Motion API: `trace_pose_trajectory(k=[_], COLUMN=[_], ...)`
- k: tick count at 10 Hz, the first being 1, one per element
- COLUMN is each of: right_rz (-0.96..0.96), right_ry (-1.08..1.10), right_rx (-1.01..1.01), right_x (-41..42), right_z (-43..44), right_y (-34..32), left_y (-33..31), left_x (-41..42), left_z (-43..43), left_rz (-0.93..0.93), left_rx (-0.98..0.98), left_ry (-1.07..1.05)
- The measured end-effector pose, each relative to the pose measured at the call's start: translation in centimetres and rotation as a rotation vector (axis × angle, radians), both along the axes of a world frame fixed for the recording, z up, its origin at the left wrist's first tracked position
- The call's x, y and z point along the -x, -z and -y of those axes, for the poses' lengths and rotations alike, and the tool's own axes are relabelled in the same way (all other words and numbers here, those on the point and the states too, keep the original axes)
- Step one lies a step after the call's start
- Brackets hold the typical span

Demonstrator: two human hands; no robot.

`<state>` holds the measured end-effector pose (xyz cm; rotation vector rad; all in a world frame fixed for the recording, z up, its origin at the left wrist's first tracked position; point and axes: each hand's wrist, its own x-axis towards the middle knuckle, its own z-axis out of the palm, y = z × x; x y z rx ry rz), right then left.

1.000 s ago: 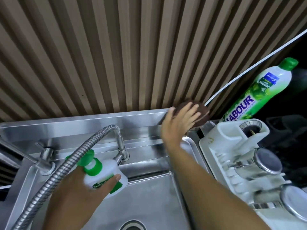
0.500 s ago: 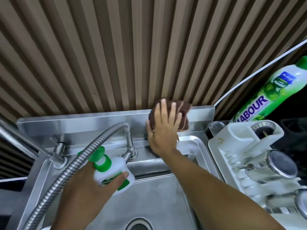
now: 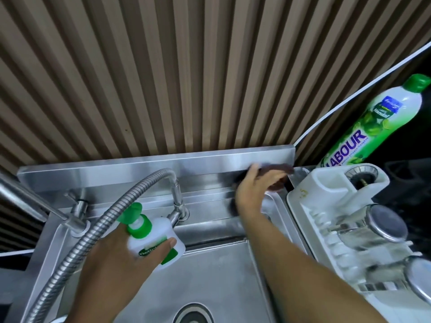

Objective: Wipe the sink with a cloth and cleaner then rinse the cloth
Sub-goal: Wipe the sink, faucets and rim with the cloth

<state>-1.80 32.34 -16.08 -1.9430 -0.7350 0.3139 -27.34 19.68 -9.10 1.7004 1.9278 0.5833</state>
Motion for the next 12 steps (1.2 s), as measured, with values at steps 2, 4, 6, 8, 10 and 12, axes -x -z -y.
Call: trace_pose_trajectory(k=[2,4,6,8,10,12], right_rz=[-0.533,-0.711,-0.673,-0.735,-1.16,-0.764], right_ry=[-0.021,-0.43,0.263,0.185,-0.022,0.433], right_rx=[-0.095,0.079,-0.196,-0.192,-0.277,-0.231], right_x=[3.9,10.8,0.8,4.5,7.1,-2.9], right_z=[1.6,5.2,-0.2,-0.6,0.5,-3.1], right_y=[-1.7,-1.5,-3.3,-3.0,-4.3,-2.2], left_y=[-2.7,-2.2,-1.7,-1.2,-1.5,-1.5], left_x=[-1.4,-1.2,-0.8,-0.3,0.1,0.4], left_z=[0.7,0.8,0.7,0.7,0.3,0.3], left_rz=[0.029,0.038,0.054,0.055,-0.037,-0.097], left_rx=[-0.039,-0.017,-0.035,-0.041,0.009,0.032], left_ry=[-0.013,0.001,0.003,0.03,0.142,0.24])
